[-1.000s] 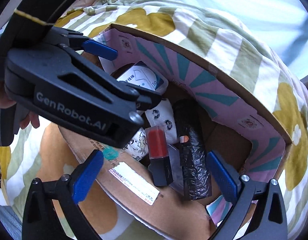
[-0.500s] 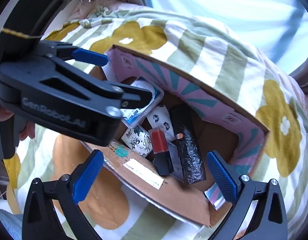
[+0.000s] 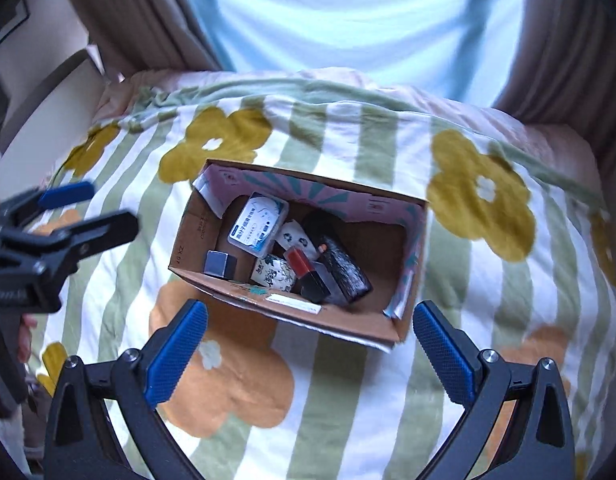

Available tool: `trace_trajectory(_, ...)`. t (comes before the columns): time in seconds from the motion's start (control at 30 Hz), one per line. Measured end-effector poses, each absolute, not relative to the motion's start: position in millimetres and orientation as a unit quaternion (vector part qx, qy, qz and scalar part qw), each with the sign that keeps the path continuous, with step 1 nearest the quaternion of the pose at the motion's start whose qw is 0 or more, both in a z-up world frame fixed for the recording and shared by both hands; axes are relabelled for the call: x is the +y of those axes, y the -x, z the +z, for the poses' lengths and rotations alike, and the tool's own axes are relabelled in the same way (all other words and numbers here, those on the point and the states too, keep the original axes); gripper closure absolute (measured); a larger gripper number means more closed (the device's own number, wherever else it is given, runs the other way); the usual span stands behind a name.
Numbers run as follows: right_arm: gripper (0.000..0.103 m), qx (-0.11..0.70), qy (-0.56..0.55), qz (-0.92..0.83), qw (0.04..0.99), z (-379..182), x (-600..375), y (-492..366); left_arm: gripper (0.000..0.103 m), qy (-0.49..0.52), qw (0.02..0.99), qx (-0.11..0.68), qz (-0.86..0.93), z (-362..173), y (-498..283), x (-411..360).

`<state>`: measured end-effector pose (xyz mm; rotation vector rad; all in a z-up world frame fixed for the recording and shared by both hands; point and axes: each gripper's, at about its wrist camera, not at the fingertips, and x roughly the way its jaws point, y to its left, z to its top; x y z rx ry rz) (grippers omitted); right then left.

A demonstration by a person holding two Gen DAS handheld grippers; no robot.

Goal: Organize objects

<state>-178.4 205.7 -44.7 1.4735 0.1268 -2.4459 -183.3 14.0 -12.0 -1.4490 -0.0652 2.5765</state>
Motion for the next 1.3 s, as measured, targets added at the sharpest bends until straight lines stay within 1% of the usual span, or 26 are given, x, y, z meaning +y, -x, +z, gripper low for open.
trace_trajectory(0.17, 0.000, 0.034, -0.503, -0.857, 0.103, -29.0, 212.3, 146.9, 0.000, 0.481, 0.069, -0.028, 0.874, 1.4, 134.7, 5.6)
trace_trajectory(0.27, 0.000, 0.030, -0.510, -0.855, 0.085, -30.4, 214.9, 130.1, 0.000, 0.481, 0.057, -0.021, 0.875, 2.0, 110.3, 5.6)
trace_trajectory(0.4, 0.000, 0.021, -0.517, -0.853, 0.064, -34.3, 218.7, 114.5, 0.000, 0.483, 0.039, -0.039, 0.874, -0.7, 89.2, 0.1)
trace_trajectory(0.67, 0.000, 0.019, -0.511, -0.858, 0.043, -28.4, 221.3, 108.7, 0.000, 0.483, 0.043, -0.037, 0.874, -0.4, 85.3, 6.5)
trace_trajectory(1.3, 0.000, 0.018, -0.504, -0.863, 0.037, -17.8, 224.2, 109.9, 0.000, 0.477, 0.041, -0.045, 0.877, 8.6, 83.1, 9.4)
